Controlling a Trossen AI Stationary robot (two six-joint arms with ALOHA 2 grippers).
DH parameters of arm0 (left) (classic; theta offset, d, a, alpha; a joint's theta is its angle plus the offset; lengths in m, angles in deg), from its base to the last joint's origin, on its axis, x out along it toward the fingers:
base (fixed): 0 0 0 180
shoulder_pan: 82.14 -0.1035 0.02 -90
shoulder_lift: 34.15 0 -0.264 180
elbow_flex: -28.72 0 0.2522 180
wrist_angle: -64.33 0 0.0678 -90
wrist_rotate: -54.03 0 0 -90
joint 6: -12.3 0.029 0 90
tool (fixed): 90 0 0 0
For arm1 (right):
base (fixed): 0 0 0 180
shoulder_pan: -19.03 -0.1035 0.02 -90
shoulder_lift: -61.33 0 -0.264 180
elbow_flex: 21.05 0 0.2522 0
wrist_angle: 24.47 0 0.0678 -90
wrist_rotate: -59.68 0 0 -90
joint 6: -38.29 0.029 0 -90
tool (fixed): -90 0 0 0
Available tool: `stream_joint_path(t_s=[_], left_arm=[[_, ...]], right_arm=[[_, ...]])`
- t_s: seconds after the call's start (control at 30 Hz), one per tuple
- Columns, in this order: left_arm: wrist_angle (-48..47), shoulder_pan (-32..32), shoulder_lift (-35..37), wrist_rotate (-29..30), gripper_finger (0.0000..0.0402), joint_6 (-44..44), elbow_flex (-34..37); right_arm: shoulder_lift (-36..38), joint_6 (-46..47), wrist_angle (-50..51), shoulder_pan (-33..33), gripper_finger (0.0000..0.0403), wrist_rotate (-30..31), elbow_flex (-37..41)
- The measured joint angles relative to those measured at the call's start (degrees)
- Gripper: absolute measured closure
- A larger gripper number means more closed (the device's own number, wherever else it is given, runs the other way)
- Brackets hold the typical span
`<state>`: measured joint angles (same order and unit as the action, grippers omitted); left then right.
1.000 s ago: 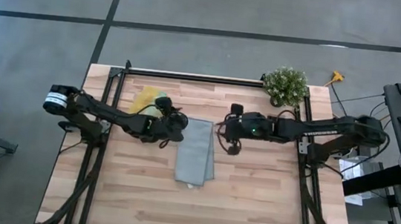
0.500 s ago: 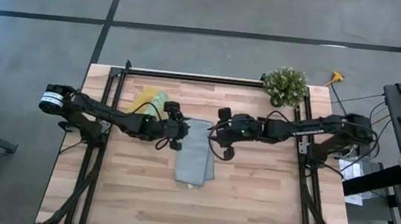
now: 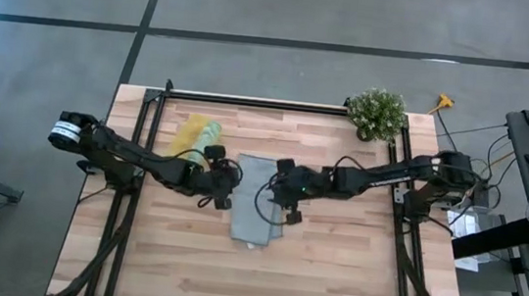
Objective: Roll microfiber towels into tight, uniform cylinder then place into a basket
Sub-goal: Fold the gray towel
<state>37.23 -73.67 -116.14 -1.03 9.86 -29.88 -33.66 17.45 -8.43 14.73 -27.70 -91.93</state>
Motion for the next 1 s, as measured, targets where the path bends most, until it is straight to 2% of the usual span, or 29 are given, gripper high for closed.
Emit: stream_joint_path(t_s=[0.2, 0.4, 0.6, 0.83, 1.0], left_arm=[[-2.4, 5.3, 2.6, 3.6, 0.0272, -6.6, 0.0], [-2.3, 10.4, 4.2, 4.9, 0.0272, -11.7, 0.0], [-2.5, 14.2, 4.3, 5.0, 0.0272, -15.2, 0.1], [-2.7, 16.0, 4.3, 6.0, 0.0272, -16.7, 0.1], [-2.3, 16.0, 4.3, 6.1, 0.0272, -18.2, 0.2]], right_arm=[[-3.8, 5.1, -1.6, -5.5, 0.0229, 3.7, 0.0], [-11.2, 7.2, -1.6, -9.2, 0.0195, 6.5, -0.8], [-17.4, 7.4, 0.1, -11.2, 0.0187, 6.7, -5.1], [-16.7, 16.3, 11.2, -13.7, 0.0188, 6.6, -12.8], [-16.2, 20.3, 11.6, -17.1, 0.0188, 6.5, -14.2]])
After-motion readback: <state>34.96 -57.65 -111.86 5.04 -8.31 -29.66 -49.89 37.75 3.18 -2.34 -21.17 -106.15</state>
